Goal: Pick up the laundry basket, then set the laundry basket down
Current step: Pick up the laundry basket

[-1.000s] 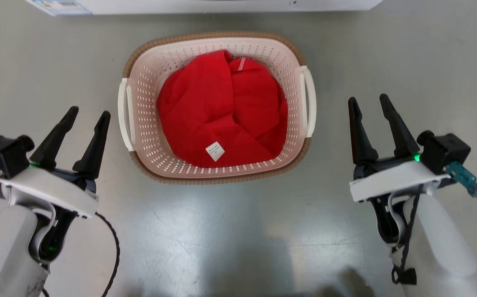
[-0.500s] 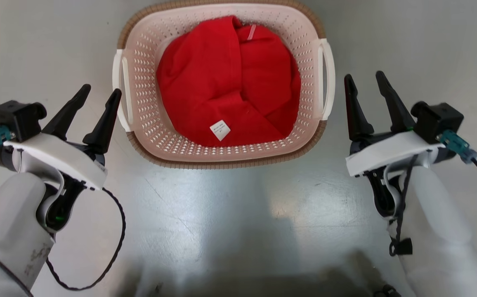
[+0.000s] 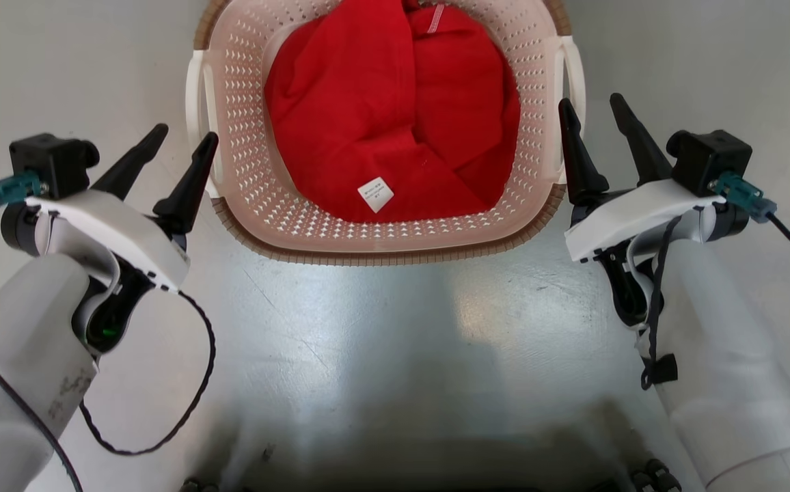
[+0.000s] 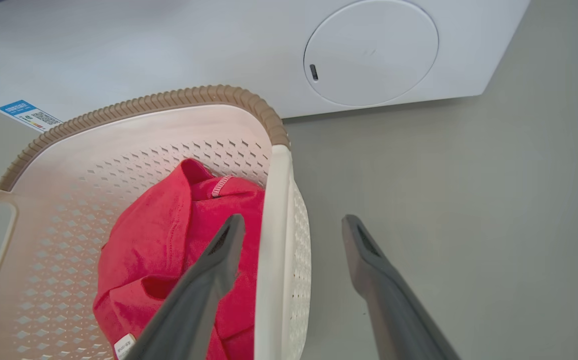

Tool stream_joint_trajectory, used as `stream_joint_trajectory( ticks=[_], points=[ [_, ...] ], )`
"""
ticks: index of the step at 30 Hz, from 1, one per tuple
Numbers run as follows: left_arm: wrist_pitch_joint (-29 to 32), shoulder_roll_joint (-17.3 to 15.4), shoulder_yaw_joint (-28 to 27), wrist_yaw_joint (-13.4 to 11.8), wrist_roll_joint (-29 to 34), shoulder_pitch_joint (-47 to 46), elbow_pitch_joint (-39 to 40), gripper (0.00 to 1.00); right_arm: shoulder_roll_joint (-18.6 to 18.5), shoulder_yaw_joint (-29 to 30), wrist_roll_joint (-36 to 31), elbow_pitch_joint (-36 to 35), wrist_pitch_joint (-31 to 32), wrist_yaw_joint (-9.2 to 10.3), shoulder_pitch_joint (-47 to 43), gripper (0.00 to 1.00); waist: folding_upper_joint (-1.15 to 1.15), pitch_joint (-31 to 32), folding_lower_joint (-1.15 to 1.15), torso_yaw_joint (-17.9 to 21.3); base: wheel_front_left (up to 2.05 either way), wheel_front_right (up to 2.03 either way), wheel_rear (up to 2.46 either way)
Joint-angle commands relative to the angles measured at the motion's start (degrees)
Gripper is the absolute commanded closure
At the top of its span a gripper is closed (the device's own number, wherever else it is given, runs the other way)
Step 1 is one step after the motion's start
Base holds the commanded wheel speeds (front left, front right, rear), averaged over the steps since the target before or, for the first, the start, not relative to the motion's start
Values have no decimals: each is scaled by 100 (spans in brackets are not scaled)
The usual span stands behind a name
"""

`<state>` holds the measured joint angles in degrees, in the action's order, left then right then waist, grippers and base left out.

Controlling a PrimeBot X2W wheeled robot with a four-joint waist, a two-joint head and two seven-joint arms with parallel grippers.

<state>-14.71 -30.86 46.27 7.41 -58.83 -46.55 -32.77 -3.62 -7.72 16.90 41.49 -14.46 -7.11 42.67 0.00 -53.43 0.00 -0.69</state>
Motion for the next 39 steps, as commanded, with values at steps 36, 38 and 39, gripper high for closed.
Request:
stream_joint_trajectory(
  ticks=[36, 38, 39],
  points=[
    [-27, 3, 2173, 8, -1513, -1621, -1309, 100, 74, -1076, 957, 879, -54, -37, 792, 54, 0, -583, 0, 31, 0, 0, 0],
    [-27, -6, 2249, 8, -1587, -1645, -1321, 100, 74, -1106, 993, 896, -54, -37, 799, 87, 0, -580, 0, 41, 0, 0, 0],
    [-27, -10, 2282, 8, -1622, -1653, -1322, 100, 74, -1120, 1009, 902, -54, -37, 800, 100, 0, -577, 0, 44, 0, 0, 0]
  ],
)
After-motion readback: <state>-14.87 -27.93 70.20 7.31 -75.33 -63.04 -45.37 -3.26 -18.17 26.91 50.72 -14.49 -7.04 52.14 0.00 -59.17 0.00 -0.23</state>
